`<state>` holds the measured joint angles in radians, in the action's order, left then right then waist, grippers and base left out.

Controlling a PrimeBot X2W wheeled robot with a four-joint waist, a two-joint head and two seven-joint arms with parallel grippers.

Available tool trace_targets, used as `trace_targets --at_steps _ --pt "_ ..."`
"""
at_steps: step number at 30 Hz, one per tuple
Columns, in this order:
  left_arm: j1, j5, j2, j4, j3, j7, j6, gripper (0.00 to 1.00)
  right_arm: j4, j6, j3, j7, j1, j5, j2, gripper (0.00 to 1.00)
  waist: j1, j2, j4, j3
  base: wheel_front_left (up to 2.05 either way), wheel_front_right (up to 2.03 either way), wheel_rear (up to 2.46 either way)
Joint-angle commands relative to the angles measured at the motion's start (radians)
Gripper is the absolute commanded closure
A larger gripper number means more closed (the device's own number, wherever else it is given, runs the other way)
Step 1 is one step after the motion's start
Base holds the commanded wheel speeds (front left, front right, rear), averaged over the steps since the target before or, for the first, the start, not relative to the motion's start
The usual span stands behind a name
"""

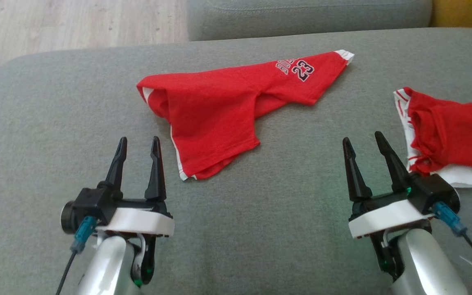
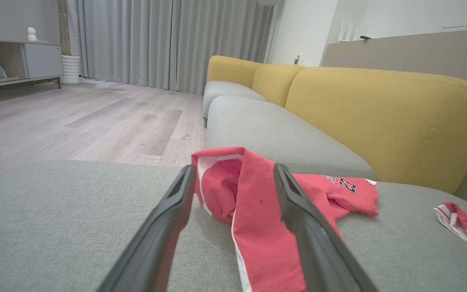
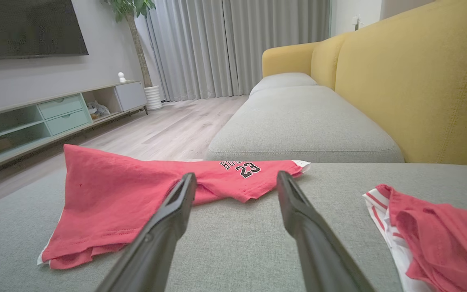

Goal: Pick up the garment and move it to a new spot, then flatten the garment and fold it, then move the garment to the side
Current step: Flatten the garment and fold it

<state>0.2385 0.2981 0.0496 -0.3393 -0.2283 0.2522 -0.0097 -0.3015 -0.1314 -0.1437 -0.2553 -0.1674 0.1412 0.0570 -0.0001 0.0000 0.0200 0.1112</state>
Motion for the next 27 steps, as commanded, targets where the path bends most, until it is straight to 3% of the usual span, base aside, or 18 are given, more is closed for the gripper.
trace_targets --at_steps 1,6,13,19,27 --pt "0.020 -0.010 0.005 0.037 0.037 0.010 -0.001 0.00 0.044 0.001 -0.026 -0.006 -0.028 0.002 -0.007 0.00 0.0001 0.0000 0.013 0.005 0.00 0.00 0.00" --pt "0.034 -0.024 0.003 0.050 0.044 0.010 0.008 0.00 0.048 0.001 -0.067 0.007 -0.064 -0.025 -0.007 0.00 0.0001 0.0000 0.058 0.025 0.00 0.00 0.00" --pt "0.059 -0.030 0.002 0.049 0.049 0.010 0.015 0.00 -0.006 0.001 -0.242 0.113 -0.167 -0.060 -0.007 0.00 0.0001 0.0000 0.150 0.076 0.00 0.00 0.00" --pt "0.078 -0.026 0.001 0.045 0.049 0.010 0.018 0.00 -0.143 0.001 -0.404 0.214 -0.287 -0.046 -0.007 0.00 0.0001 0.0000 0.225 0.119 0.00 0.00 0.00" --pt "0.101 0.010 0.001 0.050 0.005 0.010 0.027 0.00 -0.336 0.001 -0.522 0.263 -0.412 -0.029 -0.007 0.00 0.0001 0.0000 0.302 0.152 0.00 0.00 0.00"
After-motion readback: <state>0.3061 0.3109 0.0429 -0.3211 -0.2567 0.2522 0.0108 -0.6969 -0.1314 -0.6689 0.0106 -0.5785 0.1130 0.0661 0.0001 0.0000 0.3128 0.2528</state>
